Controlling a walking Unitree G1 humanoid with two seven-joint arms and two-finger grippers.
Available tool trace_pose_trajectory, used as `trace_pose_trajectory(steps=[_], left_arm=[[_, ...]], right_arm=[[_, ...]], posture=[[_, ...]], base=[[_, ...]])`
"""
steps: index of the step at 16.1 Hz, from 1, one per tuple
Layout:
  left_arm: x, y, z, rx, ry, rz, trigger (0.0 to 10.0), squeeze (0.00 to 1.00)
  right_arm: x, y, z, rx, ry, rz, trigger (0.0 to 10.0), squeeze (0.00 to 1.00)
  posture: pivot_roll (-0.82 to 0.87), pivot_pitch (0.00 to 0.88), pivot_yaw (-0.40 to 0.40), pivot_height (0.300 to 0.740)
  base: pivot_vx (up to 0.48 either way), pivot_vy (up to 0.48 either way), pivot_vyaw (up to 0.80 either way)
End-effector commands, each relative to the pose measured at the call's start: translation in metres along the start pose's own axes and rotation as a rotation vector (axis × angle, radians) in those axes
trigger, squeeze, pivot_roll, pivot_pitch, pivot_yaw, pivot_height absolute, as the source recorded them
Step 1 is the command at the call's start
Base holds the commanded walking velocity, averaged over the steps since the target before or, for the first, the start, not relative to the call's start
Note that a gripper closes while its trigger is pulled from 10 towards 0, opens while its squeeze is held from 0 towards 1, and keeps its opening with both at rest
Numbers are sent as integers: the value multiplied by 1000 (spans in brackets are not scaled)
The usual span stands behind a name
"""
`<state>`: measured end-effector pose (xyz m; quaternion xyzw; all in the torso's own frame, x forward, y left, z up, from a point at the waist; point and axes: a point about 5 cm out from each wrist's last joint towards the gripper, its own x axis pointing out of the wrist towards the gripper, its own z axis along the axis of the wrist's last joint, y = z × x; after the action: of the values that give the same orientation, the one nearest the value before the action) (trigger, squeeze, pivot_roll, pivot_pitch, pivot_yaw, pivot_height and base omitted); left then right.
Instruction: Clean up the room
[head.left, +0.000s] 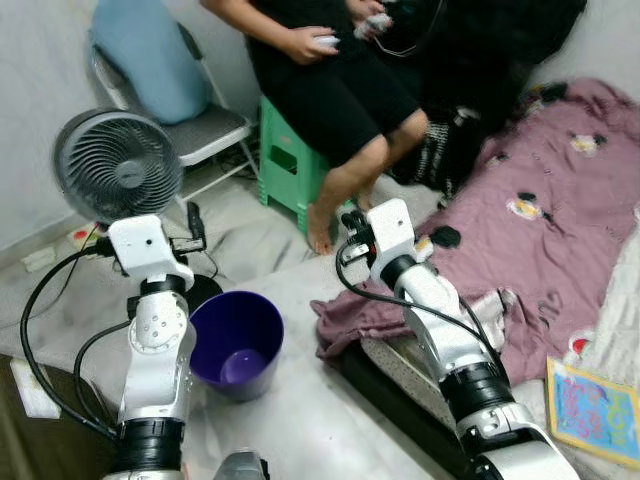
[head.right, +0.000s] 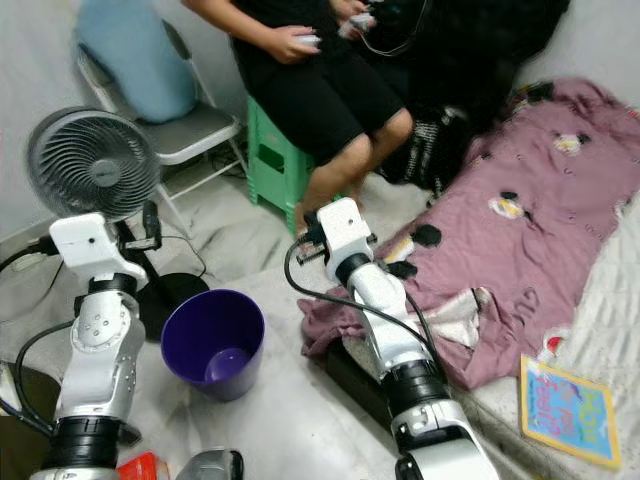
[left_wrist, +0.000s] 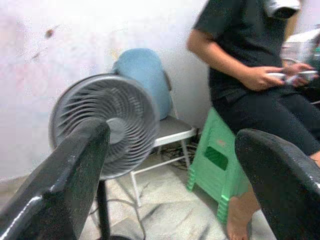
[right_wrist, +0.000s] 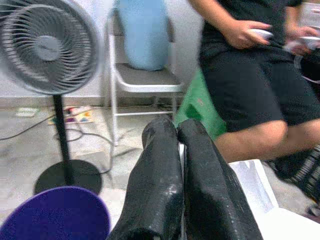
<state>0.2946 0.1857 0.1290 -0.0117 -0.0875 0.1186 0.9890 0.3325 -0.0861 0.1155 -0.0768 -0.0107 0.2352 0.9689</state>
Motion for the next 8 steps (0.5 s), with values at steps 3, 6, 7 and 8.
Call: trace_pose_trajectory(steps=[3,6,7,8], left_arm=[[1,5,-1,-14,11,23,10000,0],[2,5,0,-24,12,16,10000,0],[2,5,0,-25,13,11,10000,0],[1,2,1,-34,6,-15,10000,0]], right_arm=[[5,4,9,-1,-33,15,10000,0],[5,2,8,12,-23,9,10000,0],[6,2,8,11,-23,9,10000,0],[6,2,8,11,-22,8,10000,0]], posture=[[51,0,-14,740],[51,2,-16,740],[50,3,-16,740],[50,3,-16,740]], base=[[0,0,800],[0,0,0],[0,0,0],[0,0,0]])
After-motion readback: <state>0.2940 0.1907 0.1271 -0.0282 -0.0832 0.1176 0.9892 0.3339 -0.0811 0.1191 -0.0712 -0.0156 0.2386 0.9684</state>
